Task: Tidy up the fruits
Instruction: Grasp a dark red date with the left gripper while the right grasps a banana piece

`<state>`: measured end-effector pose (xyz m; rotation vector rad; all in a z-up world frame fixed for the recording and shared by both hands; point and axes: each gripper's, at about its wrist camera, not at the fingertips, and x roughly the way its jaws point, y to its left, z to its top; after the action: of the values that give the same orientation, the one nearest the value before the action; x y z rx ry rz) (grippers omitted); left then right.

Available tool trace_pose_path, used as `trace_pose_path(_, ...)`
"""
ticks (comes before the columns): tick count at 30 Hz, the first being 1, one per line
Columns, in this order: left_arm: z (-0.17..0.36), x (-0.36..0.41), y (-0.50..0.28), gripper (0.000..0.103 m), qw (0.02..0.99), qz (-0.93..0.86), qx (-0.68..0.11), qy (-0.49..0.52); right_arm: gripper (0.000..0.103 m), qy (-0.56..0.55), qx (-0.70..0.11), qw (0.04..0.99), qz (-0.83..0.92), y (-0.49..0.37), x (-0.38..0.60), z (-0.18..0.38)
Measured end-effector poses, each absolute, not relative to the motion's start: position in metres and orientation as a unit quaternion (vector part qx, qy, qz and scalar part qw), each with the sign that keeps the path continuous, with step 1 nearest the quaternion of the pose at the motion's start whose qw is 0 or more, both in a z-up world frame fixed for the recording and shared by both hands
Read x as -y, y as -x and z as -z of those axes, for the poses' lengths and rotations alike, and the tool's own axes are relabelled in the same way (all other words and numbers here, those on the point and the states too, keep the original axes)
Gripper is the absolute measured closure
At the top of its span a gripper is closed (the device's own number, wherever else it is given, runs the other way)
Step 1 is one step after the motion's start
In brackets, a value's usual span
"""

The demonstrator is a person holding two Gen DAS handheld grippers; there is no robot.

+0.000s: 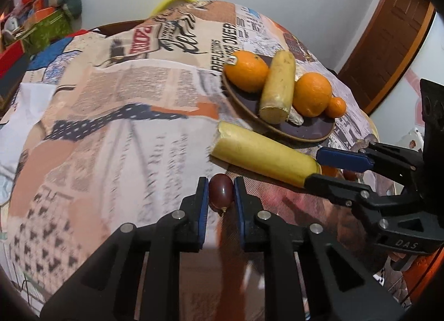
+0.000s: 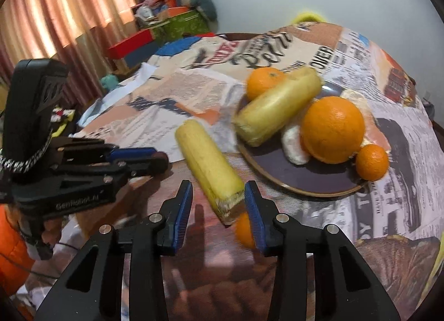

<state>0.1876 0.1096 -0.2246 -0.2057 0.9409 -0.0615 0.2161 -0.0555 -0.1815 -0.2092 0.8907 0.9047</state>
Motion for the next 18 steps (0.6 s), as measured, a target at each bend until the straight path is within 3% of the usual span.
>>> trace_pose_path(6,0.227,-0.121,-0.173,0.086,0.884,0.018,-0.453,0.110,0.064,0.134,-0.399,0.806,-0.416,-0.217,0.036,0.185)
trace_pose_path(18,0.228,-0.122,-0.178,0.086,0.885,0.021,-0.450,0.119,0.060,0.128,-0.442,0.778,-0.427,-0.232,0.034,0.201)
